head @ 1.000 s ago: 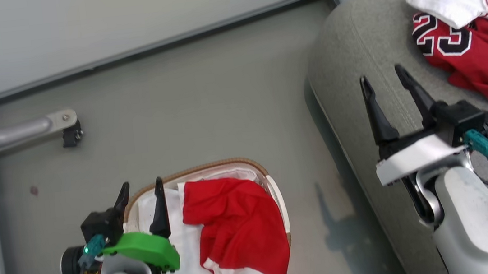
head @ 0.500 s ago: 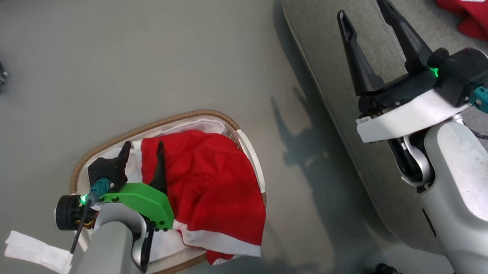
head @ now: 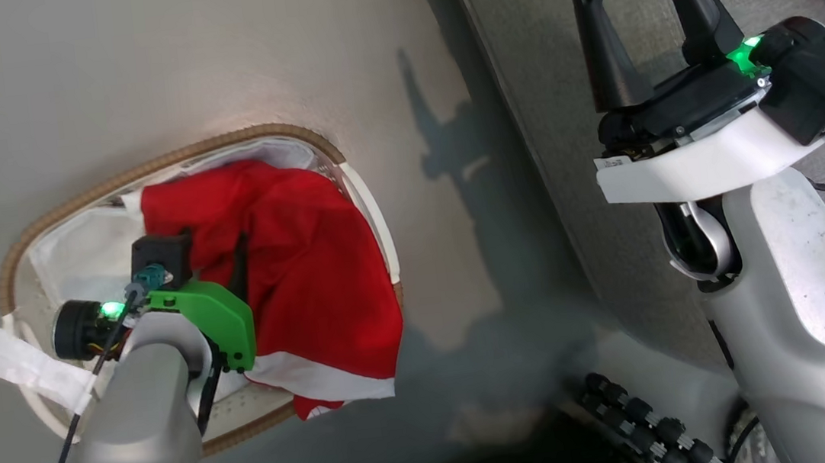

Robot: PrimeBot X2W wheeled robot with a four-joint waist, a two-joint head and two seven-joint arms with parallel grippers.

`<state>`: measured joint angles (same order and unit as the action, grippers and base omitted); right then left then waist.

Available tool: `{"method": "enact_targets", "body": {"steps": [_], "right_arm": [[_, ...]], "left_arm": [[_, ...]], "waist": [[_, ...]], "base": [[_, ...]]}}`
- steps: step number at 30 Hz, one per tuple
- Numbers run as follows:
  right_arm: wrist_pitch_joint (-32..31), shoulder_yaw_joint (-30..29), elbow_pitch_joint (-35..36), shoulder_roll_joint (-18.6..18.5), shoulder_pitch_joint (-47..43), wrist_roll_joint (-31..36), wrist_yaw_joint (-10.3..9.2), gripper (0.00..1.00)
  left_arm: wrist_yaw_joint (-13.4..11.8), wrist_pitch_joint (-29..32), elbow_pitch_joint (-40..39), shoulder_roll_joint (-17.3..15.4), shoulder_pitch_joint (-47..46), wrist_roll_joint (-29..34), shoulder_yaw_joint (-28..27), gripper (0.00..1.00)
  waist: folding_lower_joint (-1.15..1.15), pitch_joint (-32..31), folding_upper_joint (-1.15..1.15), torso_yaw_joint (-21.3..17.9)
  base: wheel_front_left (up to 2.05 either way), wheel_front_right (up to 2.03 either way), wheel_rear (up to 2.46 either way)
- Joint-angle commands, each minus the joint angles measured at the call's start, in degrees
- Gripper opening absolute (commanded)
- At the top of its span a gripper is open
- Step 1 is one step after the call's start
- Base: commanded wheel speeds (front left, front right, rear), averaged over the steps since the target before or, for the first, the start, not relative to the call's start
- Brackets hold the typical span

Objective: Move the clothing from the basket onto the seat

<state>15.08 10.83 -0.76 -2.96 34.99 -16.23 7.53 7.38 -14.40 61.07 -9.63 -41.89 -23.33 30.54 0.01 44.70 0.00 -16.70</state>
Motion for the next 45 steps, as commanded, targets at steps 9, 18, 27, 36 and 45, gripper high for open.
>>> {"method": "enact_targets", "body": {"steps": [9, 18, 27, 36, 45], "right_arm": [[0.13, 0.03, 1.57, 0.0, 0.91, -1.35, -0.08, 1.0], [0.13, -0.8, 1.74, 0.0, -0.16, -0.38, -0.08, 1.0], [0.13, -0.33, 0.95, -0.03, 0.56, -0.78, -0.08, 1.0], [0.13, -0.56, 0.6, -0.02, 0.43, -0.36, -0.08, 1.0], [0.13, 0.22, -1.36, -0.04, 0.04, -0.61, -0.07, 1.0]], "left_arm": [[0.16, 3.37, 2.84, -2.23, -3.54, -6.7, 6.65, 1.0], [0.16, 7.36, 2.63, -2.86, -4.65, -13.04, 12.39, 1.0], [0.16, 12.85, 2.74, -3.95, -4.6, -18.46, 17.87, 1.0], [0.16, 16.95, 2.23, -5.01, -4.21, -22.58, 23.17, 0.0], [0.16, 14.46, 1.11, -5.55, -1.64, -27.46, 26.28, 0.0]], "waist": [[-0.01, 7.68, 0.0, -3.76], [-0.01, 8.94, 0.0, -2.89], [-0.01, 8.58, 0.0, -2.74], [-0.01, 7.69, 0.0, -2.65], [-0.01, 3.56, 0.0, -3.15]], "base": [[0.0, 0.0, 0.0], [0.0, 0.0, 0.0], [0.0, 0.0, 0.0], [0.0, 0.0, 0.0], [0.0, 0.0, 0.0]]}}
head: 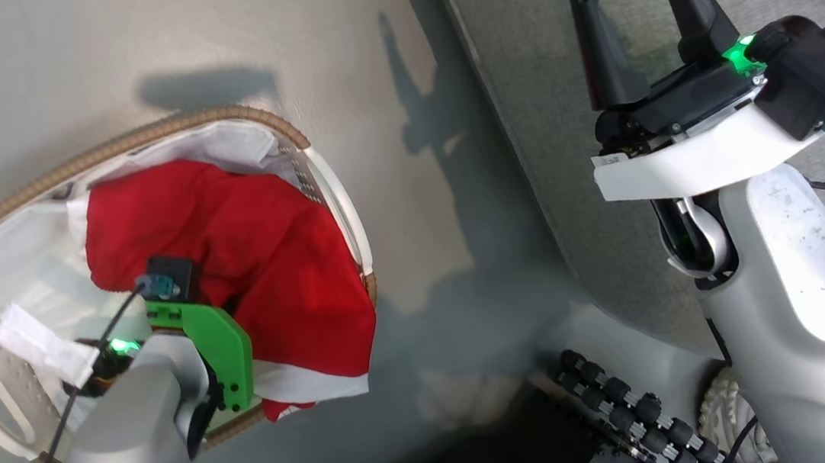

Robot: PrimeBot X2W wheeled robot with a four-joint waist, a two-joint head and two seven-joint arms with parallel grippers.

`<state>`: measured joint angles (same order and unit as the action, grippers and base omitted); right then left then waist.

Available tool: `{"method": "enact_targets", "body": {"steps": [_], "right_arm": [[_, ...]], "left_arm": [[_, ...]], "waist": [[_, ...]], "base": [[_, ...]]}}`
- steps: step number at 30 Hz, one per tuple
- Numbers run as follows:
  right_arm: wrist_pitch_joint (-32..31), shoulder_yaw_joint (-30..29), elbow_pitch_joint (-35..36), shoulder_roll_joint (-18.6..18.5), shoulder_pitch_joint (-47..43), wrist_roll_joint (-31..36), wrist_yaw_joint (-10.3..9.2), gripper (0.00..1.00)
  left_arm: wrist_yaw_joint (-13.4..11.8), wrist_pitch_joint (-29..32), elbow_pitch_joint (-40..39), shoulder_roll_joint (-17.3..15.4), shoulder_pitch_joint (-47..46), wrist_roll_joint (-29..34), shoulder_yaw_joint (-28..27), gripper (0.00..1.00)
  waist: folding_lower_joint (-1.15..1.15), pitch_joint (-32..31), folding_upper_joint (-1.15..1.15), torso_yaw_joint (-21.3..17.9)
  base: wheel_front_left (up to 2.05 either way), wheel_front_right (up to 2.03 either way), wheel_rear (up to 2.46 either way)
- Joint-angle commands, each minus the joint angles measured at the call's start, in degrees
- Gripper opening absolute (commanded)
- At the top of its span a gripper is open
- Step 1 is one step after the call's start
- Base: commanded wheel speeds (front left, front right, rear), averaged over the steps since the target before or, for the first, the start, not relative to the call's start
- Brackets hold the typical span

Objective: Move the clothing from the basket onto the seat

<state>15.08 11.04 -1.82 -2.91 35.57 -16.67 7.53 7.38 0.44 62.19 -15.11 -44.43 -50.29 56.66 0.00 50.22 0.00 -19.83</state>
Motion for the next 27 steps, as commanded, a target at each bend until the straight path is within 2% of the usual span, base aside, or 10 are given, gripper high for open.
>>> {"method": "enact_targets", "body": {"steps": [1, 16, 22, 27], "right_arm": [[0.12, 0.05, -0.59, -0.09, -0.74, -0.11, -0.07, 1.0], [0.13, 1.23, -7.44, -0.13, -6.7, 3.17, -0.08, 1.0], [0.12, 0.86, -10.27, -0.15, -11.09, 4.7, -0.08, 1.0], [0.13, 0.52, -12.1, -0.15, -14.86, 5.57, -0.08, 1.0]], "left_arm": [[0.16, -0.9, 0.02, 0.1, 1.19, -1.06, 0.23, 0.0], [0.16, -10.86, -1.36, 4.43, 9.75, -8.7, 2.25, 0.0], [0.16, -14.6, -3.49, 5.82, 13.14, -10.09, 3.33, 0.0], [0.16, -15.71, -6.0, 6.28, 15.13, -10.32, 1.97, 0.0]], "waist": [[0.0, -2.75, 0.0, 0.04], [0.0, -21.05, 0.0, 3.5], [0.0, -28.54, 0.0, 6.01], [0.0, -33.83, 0.0, 8.0]], "base": [[0.0, 0.0, 0.0], [0.0, 0.0, 0.0], [0.0, 0.0, 0.0], [0.0, 0.0, 0.0]]}}
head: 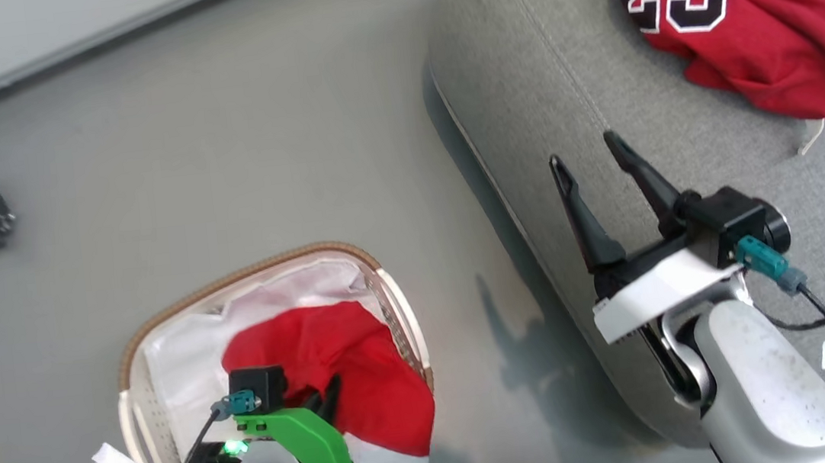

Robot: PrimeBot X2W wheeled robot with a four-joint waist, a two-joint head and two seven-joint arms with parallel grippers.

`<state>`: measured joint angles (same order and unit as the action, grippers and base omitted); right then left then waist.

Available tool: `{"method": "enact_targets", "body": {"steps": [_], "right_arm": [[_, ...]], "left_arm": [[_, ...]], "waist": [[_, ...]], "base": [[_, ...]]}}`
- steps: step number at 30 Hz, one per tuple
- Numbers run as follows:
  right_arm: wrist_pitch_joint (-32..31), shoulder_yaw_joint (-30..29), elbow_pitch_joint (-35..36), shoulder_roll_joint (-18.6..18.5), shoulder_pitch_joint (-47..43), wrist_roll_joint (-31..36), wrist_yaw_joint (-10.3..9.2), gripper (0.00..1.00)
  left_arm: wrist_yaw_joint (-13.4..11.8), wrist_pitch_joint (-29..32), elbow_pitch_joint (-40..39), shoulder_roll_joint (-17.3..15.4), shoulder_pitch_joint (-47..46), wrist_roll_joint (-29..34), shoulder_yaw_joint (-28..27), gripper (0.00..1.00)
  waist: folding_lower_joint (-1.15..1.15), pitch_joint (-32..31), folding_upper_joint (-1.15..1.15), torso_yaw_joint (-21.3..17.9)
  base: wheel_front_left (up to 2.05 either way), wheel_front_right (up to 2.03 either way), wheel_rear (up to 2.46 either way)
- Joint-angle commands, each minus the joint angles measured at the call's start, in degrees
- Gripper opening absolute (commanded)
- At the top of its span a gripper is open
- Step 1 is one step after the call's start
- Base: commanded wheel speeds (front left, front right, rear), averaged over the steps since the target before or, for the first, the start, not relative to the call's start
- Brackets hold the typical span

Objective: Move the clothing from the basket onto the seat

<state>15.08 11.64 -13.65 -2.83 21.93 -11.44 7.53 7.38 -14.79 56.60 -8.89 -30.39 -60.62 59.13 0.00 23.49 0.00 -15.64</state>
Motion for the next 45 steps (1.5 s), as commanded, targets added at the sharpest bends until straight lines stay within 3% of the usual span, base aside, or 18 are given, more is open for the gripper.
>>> {"method": "enact_targets", "body": {"steps": [1, 9, 20, 35, 45], "right_arm": [[0.13, -0.15, -0.5, -0.22, -1.81, 0.46, -0.08, 1.0], [0.13, -1.59, -1.9, -0.21, -6.61, 0.72, -0.08, 1.0], [0.13, -0.98, -3.63, -0.22, -10.98, 1.11, -0.08, 1.0], [0.13, 2.38, -6.16, -0.21, -13.31, 2.71, -0.08, 1.0], [0.12, 15.26, -9.41, -3.6, -7.58, 4.98, -0.08, 1.0]], "left_arm": [[0.16, -0.51, -1.35, -0.13, 0.95, 0.47, -1.49, 0.0], [-0.09, -0.43, -12.08, -0.76, 5.41, 10.61, -15.08, 0.0], [0.05, -0.43, -28.71, 2.34, 10.81, 23.73, -29.71, 0.0], [0.18, -0.36, -41.48, 5.11, 7.05, 28.97, -34.13, 0.0], [0.19, -0.37, -43.12, 5.76, 5.59, 28.62, -32.33, 0.0]], "waist": [[0.0, -7.92, 0.0, 4.17], [0.0, -14.32, 0.0, 6.42], [0.0, -19.94, 0.0, 6.7], [0.0, -21.37, 0.0, 7.28], [0.0, -20.43, 0.0, 9.45]], "base": [[0.0, 0.0, 0.0], [0.0, 0.0, 0.0], [0.0, 0.0, 0.0], [0.0, 0.0, 0.0], [0.0, 0.0, 0.0]]}}
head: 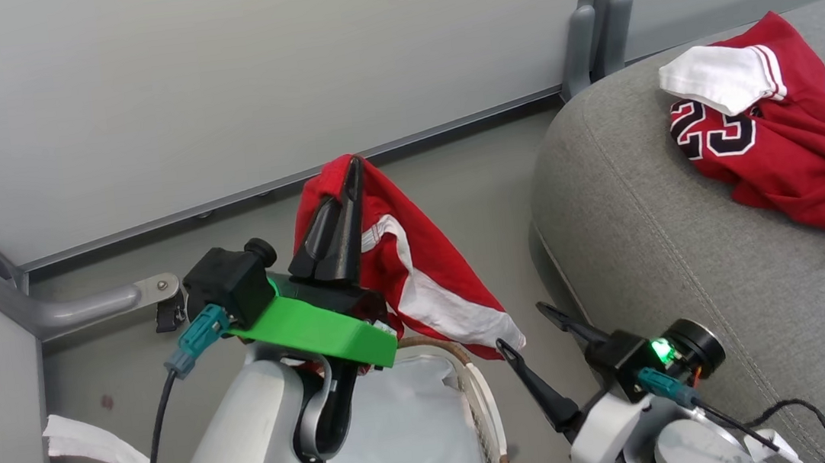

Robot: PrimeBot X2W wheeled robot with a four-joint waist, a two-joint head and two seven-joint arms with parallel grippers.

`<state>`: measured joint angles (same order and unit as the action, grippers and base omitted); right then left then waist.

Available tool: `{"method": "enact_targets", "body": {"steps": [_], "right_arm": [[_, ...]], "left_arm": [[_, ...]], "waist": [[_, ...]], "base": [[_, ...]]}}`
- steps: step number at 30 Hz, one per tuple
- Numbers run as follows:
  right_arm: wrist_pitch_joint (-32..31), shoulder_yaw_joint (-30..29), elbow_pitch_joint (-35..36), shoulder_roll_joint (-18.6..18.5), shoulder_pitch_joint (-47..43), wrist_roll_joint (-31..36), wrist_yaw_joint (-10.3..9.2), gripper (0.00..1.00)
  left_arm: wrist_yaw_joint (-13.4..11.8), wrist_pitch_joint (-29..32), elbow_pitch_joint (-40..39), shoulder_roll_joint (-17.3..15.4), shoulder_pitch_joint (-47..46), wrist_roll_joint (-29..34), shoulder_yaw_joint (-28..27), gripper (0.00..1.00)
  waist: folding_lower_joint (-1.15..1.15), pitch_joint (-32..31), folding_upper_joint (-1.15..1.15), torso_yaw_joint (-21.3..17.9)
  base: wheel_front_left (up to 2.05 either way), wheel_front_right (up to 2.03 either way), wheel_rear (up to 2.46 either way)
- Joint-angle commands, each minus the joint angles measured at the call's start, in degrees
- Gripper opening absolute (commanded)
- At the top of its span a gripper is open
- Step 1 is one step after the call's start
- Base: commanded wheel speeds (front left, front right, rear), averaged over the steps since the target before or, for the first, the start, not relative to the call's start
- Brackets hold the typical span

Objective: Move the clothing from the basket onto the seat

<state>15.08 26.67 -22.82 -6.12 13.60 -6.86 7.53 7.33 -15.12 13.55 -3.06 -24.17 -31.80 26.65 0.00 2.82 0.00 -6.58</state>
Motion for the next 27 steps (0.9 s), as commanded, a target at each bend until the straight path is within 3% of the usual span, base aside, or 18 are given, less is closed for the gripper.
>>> {"method": "enact_targets", "body": {"steps": [1, 7, 13, 15, 17, 27], "right_arm": [[0.13, 1.11, -0.55, -0.53, 1.76, 0.51, -0.08, 1.0], [0.13, 6.76, -3.79, -1.12, 9.26, 0.68, -0.08, 1.0], [0.12, 9.23, -8.54, 0.63, 14.37, -0.19, -0.08, 1.0], [0.13, 9.55, -10.54, 1.28, 15.23, -1.22, -0.08, 0.26], [0.12, 10.46, -12.66, 1.92, 15.01, -2.23, -0.08, 0.0], [0.07, 9.98, -16.09, 2.17, 9.44, -5.72, -0.08, 0.0]], "left_arm": [[0.23, -0.04, -0.03, -0.04, -0.77, -0.28, 0.33, 0.0], [0.23, -0.04, 0.48, 0.06, -0.83, -0.83, 2.18, 0.0], [0.23, -0.04, 0.7, 0.06, -1.78, -1.84, 4.79, 0.0], [0.23, -0.04, 0.75, 0.05, -1.81, -2.3, 5.72, 0.0], [0.23, -0.04, 0.82, 0.07, -1.91, -2.85, 6.36, 0.0], [0.22, -0.05, 2.01, 0.09, -0.66, -2.7, 5.45, 0.0]], "waist": [[0.0, 0.29, 0.0, 0.6], [0.0, 0.18, 0.0, 2.09], [0.0, 0.16, 0.0, 3.89], [0.0, 0.07, 0.0, 4.4], [0.0, -0.02, 0.0, 4.84], [0.0, 0.18, 0.0, 5.0]], "base": [[0.0, 0.0, 0.0], [0.0, 0.0, 0.0], [0.0, 0.0, 0.0], [0.0, 0.0, 0.0], [0.0, 0.0, 0.0], [0.0, 0.0, 0.0]]}}
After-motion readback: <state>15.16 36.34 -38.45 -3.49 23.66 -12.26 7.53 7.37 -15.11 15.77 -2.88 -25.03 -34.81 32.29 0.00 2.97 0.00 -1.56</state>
